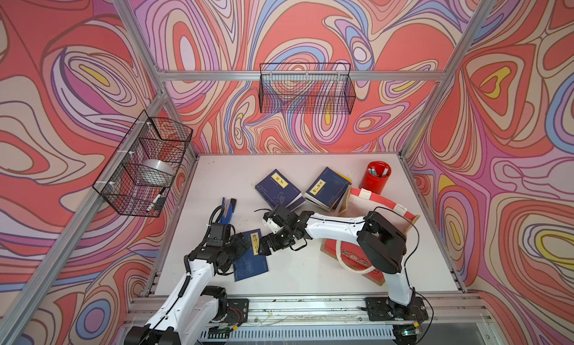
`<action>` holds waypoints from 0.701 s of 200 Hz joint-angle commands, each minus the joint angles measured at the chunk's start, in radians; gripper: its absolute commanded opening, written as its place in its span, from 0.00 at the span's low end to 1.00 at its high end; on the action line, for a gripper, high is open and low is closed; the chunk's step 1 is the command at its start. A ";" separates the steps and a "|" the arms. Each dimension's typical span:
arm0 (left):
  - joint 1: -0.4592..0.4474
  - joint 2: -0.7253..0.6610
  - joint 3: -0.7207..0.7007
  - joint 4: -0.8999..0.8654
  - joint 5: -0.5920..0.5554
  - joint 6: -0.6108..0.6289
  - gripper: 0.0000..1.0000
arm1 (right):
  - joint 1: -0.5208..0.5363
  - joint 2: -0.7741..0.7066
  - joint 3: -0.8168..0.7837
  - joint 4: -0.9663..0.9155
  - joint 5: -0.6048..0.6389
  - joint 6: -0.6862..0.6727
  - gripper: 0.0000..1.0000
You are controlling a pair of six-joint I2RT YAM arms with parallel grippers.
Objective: Put the books into the canvas bag
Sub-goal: Pick up the book from the center of the board.
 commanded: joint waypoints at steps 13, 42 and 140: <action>0.009 0.039 -0.057 0.139 0.092 -0.022 1.00 | 0.007 0.018 0.028 0.061 -0.005 0.017 0.99; 0.009 0.082 -0.123 0.308 0.195 -0.046 1.00 | 0.007 0.018 0.017 0.050 0.032 0.023 0.98; 0.008 0.076 -0.156 0.351 0.244 -0.048 1.00 | -0.063 -0.039 -0.154 0.195 0.034 0.139 0.88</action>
